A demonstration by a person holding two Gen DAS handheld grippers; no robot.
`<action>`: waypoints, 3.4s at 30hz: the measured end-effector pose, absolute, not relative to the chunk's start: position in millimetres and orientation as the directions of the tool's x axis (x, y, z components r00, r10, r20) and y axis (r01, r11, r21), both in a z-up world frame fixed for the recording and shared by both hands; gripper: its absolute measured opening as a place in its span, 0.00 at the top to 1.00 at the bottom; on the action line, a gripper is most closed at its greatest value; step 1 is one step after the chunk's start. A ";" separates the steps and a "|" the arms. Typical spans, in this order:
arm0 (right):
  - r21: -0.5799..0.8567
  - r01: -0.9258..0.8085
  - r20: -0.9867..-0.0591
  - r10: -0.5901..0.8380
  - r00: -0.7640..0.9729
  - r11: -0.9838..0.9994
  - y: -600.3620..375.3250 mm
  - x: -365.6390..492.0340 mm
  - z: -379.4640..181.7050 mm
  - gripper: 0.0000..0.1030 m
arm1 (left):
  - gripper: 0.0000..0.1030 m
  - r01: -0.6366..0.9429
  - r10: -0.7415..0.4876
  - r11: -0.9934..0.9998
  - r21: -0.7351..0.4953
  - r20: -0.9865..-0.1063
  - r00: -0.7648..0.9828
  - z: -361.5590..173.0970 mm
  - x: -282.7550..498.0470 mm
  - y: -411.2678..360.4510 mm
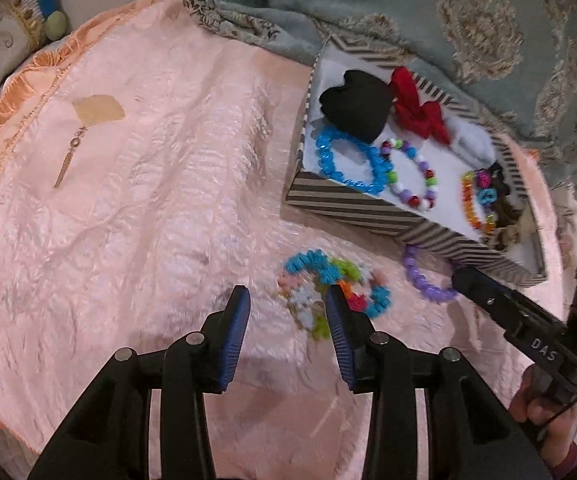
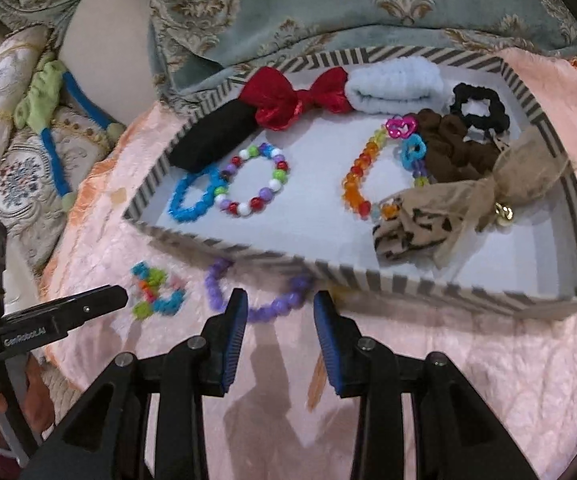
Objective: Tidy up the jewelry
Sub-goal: 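Grasp the flower bead bracelet with the left gripper while the right grasps the purple bead bracelet, then lower both bracelets into the tray and open both grippers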
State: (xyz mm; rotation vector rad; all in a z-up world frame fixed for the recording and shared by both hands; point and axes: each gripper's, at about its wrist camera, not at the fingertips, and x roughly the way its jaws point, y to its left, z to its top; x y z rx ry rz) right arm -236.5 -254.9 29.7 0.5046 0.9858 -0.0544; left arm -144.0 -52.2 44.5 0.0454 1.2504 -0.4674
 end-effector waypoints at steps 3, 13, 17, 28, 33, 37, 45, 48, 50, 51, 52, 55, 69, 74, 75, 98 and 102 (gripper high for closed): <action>0.362 0.256 -0.807 0.164 0.567 0.896 -250.8 -230.0 25.4 0.65 | 0.78 0.388 -0.274 0.907 -0.165 -0.930 0.245 39.7 -145.1 -59.8; 0.353 0.176 -0.776 0.183 0.604 0.919 -244.4 -248.7 49.0 0.91 | 1.00 0.428 -0.342 0.881 -0.203 -0.898 0.278 63.7 -156.8 -56.1; 0.376 0.131 -0.735 0.209 0.645 0.917 -241.3 -264.9 78.1 0.91 | 1.00 0.446 -0.364 0.872 -0.200 -0.875 0.320 90.1 -164.0 -50.1; 0.365 0.085 -0.661 0.194 0.725 0.927 -246.9 -302.0 143.9 0.91 | 1.00 0.476 -0.403 0.858 -0.193 -0.828 0.391 145.5 -177.1 -52.2; 0.346 0.093 -0.636 0.161 0.755 0.933 -258.7 -314.1 166.8 0.91 | 1.00 0.490 -0.410 0.854 -0.175 -0.806 0.426 168.1 -177.0 -63.9; 0.338 0.105 -0.621 0.138 0.772 0.935 -269.7 -320.6 179.6 0.91 | 1.00 0.508 -0.414 0.847 -0.158 -0.796 0.442 181.3 -177.4 -77.4; 0.341 0.142 -0.614 0.106 0.782 0.929 -292.0 -325.0 186.1 0.91 | 1.00 0.557 -0.417 0.823 -0.113 -0.786 0.456 192.5 -179.4 -115.0; 0.333 0.153 -0.617 0.092 0.781 0.931 -297.4 -325.0 185.2 0.91 | 1.00 0.566 -0.416 0.817 -0.109 -0.790 0.450 190.3 -177.8 -125.9; 0.335 0.160 -0.619 0.089 0.781 0.928 -301.5 -325.4 183.8 0.91 | 1.00 0.571 -0.414 0.814 -0.103 -0.793 0.447 188.7 -176.7 -132.8; 0.338 0.164 -0.619 0.088 0.781 0.927 -304.6 -325.3 182.8 0.91 | 1.00 0.575 -0.412 0.812 -0.099 -0.795 0.446 187.7 -175.7 -137.0; 0.339 0.169 -0.620 0.085 0.780 0.925 -307.5 -325.1 182.0 0.91 | 1.00 0.577 -0.412 0.811 -0.097 -0.795 0.445 186.8 -175.2 -139.1; 0.350 0.183 -0.620 0.081 0.780 0.919 -315.8 -323.9 179.2 0.91 | 1.00 0.582 -0.403 0.809 -0.084 -0.799 0.445 183.7 -173.0 -147.8; 0.394 0.188 -0.632 0.117 0.766 0.900 -324.8 -296.4 158.2 0.91 | 1.00 0.578 -0.368 0.814 -0.062 -0.825 0.429 161.8 -141.1 -176.8; 0.414 0.173 -0.640 0.150 0.753 0.894 -318.2 -277.2 145.4 0.91 | 1.00 0.573 -0.364 0.817 -0.068 -0.830 0.422 153.8 -125.8 -188.2; 0.418 0.170 -0.642 0.158 0.751 0.892 -316.9 -273.8 142.9 0.91 | 1.00 0.573 -0.361 0.817 -0.065 -0.832 0.421 151.3 -123.3 -191.1; 0.463 0.242 -0.734 0.216 0.644 0.853 -326.1 -228.9 65.5 0.91 | 1.00 0.566 -0.350 0.815 -0.122 -0.883 0.314 79.1 -84.6 -231.3; 0.466 0.278 -0.765 0.224 0.604 0.840 -331.1 -224.5 46.2 0.91 | 1.00 0.535 -0.320 0.835 -0.126 -0.903 0.287 52.9 -76.0 -225.5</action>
